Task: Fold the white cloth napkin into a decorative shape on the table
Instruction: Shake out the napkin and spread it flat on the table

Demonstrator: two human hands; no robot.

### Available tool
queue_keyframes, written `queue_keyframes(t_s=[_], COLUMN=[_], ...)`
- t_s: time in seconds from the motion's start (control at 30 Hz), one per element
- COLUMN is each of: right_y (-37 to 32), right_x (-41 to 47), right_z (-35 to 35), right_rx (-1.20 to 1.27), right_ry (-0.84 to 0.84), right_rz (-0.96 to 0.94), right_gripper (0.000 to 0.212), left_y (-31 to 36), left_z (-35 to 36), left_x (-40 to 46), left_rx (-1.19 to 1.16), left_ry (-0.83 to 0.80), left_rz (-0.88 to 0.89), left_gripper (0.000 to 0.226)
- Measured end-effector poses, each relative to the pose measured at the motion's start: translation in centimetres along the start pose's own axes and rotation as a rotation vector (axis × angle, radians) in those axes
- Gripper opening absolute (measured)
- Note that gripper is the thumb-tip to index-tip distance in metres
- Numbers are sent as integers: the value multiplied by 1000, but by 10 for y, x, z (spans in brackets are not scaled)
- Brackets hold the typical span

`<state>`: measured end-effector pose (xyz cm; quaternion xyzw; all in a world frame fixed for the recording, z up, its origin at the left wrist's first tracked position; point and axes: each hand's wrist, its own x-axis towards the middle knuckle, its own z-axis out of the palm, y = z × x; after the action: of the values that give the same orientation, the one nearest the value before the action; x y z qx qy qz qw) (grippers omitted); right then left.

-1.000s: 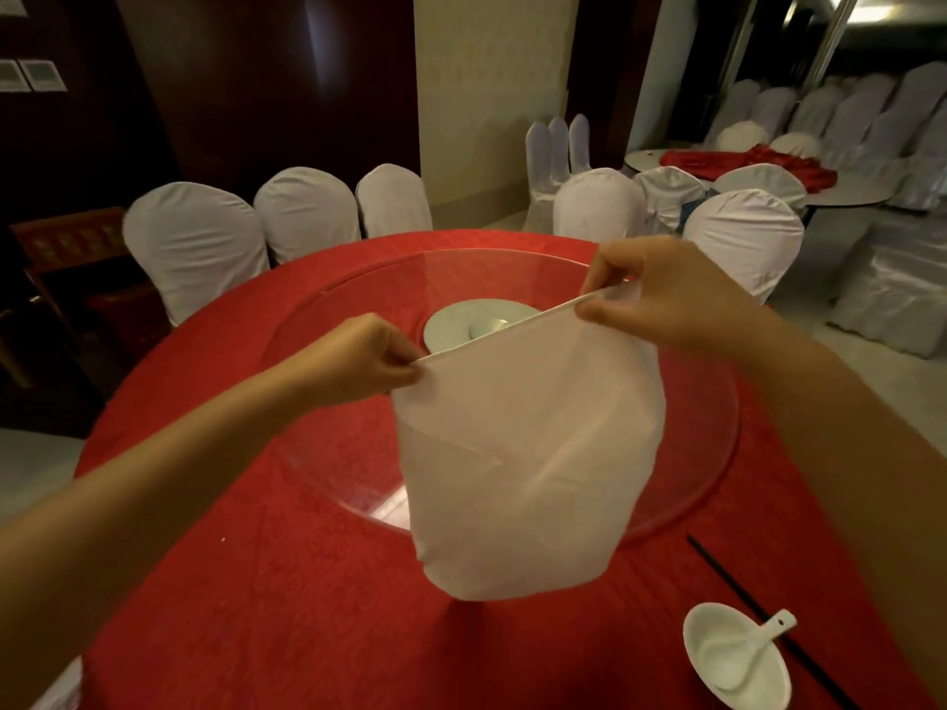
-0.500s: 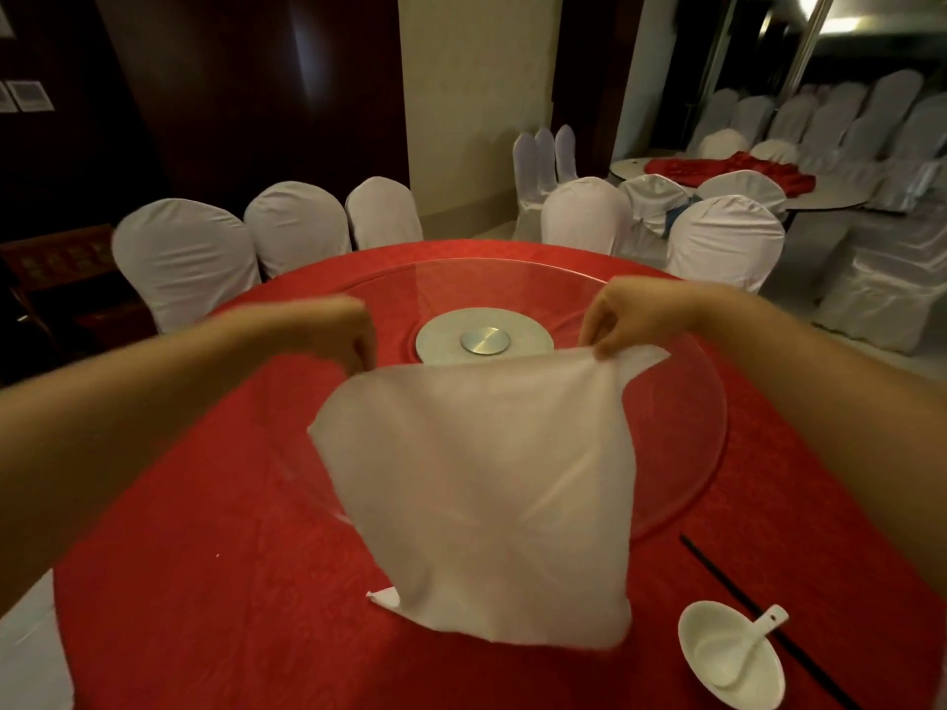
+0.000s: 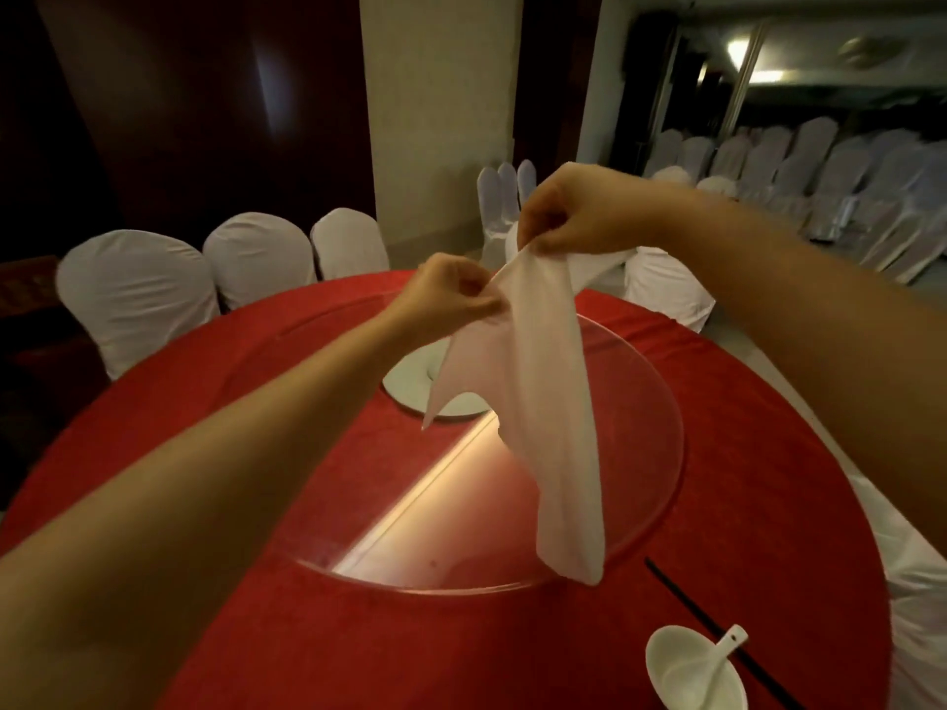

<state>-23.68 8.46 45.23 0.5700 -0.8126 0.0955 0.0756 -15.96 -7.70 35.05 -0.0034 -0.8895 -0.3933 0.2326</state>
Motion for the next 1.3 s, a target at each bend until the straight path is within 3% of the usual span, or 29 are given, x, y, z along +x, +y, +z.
queue_keyframes(t_s=[0.13,0.37,0.43,0.5,0.6,0.7,0.77,0.83,1.0,1.13,1.2,1.3], right_y=[10,46,54,55,52,47,40,33,14,-17,-36,-61], right_x=[-9,-30,-31,-28,-27,-41,-61,-87,-165,-223,-249,-281], right_z=[-16,-25,-19,-17,-16,-2,25,67,220,327,363,397], right_rx=[-36,-45,-87,-109,-149,-307,-392,-484,-402,-193,-87,-5], right_ry=[-6,71,89,235,626,835,889,913,560,293,166,26], right_rz=[36,196,253,284,260,217,132,-11,-144,-2,109,191], right_gripper=[16,14,15,17,23,32,32,25,16,18,25,27], left_y=[-12,-55,-46,-27,6,17,-2,-35,-120,-167,-186,-198], left_z=[0,-45,-65,-87,-115,-123,-114,-93,-7,56,83,104], left_x=[-7,-24,-11,4,16,-7,-37,-78,-196,-278,-315,-363], left_rx=[-35,375,477,574,673,715,729,752,713,532,484,549], left_ry=[-53,-352,-276,-84,234,442,481,391,-29,-223,-330,-367], left_rz=[-35,-299,-285,-202,101,392,454,396,194,-257,-363,-438], left_gripper=[5,26,30,25,23,27,26,26,25,24,32,31])
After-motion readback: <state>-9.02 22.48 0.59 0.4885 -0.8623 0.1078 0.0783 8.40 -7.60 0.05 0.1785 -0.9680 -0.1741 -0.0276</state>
